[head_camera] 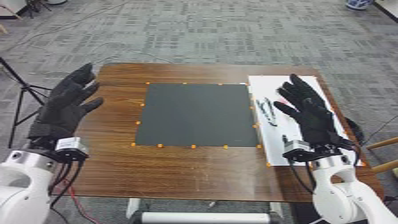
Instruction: Arrange flowers
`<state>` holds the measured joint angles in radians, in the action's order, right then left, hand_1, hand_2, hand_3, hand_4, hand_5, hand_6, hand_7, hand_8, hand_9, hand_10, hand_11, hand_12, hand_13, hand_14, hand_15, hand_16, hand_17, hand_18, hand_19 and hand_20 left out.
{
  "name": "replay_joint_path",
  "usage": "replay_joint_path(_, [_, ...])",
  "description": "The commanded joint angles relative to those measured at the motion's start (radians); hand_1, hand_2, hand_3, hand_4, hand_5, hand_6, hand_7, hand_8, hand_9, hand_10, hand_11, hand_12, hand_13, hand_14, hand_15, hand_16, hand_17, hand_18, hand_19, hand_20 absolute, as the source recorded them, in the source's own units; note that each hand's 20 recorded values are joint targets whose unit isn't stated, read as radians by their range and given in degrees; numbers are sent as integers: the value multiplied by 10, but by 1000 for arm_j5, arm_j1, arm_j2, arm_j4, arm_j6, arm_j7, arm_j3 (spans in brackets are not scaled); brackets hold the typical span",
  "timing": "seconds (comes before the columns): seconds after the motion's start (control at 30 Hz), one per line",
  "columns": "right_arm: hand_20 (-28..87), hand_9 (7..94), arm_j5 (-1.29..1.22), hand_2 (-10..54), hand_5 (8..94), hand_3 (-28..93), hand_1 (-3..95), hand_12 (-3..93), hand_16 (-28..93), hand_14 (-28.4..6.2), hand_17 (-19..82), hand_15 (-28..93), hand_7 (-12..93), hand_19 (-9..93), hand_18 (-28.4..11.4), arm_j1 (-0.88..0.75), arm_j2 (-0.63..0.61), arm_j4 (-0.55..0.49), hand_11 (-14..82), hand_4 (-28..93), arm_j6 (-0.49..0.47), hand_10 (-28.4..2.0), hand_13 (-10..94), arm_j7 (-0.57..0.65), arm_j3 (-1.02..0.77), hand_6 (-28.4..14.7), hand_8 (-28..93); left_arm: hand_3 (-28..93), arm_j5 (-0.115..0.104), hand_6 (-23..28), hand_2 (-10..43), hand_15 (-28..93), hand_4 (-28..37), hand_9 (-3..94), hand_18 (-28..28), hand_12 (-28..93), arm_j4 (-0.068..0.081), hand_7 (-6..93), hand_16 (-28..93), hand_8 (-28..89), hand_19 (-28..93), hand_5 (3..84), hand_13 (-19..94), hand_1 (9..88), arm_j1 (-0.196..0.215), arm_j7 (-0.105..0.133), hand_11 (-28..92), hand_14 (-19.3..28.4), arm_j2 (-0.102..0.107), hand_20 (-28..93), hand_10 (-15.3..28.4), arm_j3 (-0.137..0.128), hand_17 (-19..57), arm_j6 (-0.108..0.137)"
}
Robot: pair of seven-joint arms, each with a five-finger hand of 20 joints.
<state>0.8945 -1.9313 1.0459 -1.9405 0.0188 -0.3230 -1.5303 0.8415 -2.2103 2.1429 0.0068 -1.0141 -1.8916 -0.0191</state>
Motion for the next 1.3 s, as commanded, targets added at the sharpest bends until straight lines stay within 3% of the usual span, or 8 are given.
replay_joint_path(0.03, [170,295,2,-93,306,886,172,221,328,-98,5,22,150,393,-211,9,6,6,62,-258,-23,-96,226,-27,-4,-36,-96,665,-12,9,-95,311,-279,123,200,232,17,168,-20,-73,377,178,34,282,-26,1,121,112,17,73,79,43,-131,-8])
replay_joint_path(0.1, [171,295,4,-93,307,888,175,222,329,-99,7,23,150,394,-211,17,-14,6,63,-257,-24,-95,226,-27,0,-36,-95,665,-7,9,-95,315,-279,124,202,234,18,169,-18,-74,380,179,36,283,-22,-25,122,113,9,75,79,27,-129,-49])
replay_joint_path(0.3, [221,350,246,-94,339,876,186,227,249,-111,41,222,167,471,-217,40,-164,-60,135,-266,263,-117,261,126,29,-40,-102,664,-1,8,-95,322,-277,126,204,233,-4,171,-19,-75,384,178,41,284,15,-8,119,117,7,77,80,19,-127,-15])
replay_joint_path(0.43, [355,544,431,-95,484,829,245,274,207,-97,167,612,288,655,-205,27,-269,-73,392,-282,203,-116,489,186,-31,-19,-144,664,0,8,-95,325,-278,126,200,234,-29,171,-19,-75,384,179,42,284,74,-11,122,114,-22,78,80,-6,-127,-2])
replay_joint_path(0.57, [422,623,854,-95,564,703,398,322,249,-86,253,725,391,772,-183,-50,-380,-134,499,-283,229,-106,579,360,-92,10,-165,664,9,9,-95,328,-276,127,199,233,-26,171,-19,-76,383,181,43,284,62,-3,123,113,-10,80,81,-6,-126,12])
replay_joint_path(0.67, [450,648,1124,-95,579,569,474,353,283,-78,277,756,435,806,-184,-124,-423,-165,542,-283,134,-100,607,421,-144,17,-42,665,8,9,-95,332,-277,128,198,232,-27,172,-19,-76,384,183,44,283,58,-10,127,114,1,82,82,-13,-126,8])
replay_joint_path(0.8, [474,681,1032,-95,639,699,324,389,316,-94,283,768,471,812,-198,-154,-459,-184,565,-283,-34,-108,625,421,-171,27,-172,665,-1,10,-95,335,-277,129,198,229,-29,172,-20,-77,384,186,45,283,70,-6,128,114,-2,83,82,-18,-125,22])
replay_joint_path(1.3, [473,778,1283,-95,766,586,287,432,370,-118,317,825,517,849,-222,50,-592,-130,600,-283,-75,-117,700,672,141,23,-165,669,-1,11,-95,339,-277,133,195,223,-33,177,-23,-81,386,194,46,281,65,3,133,114,12,88,84,-32,-125,35])
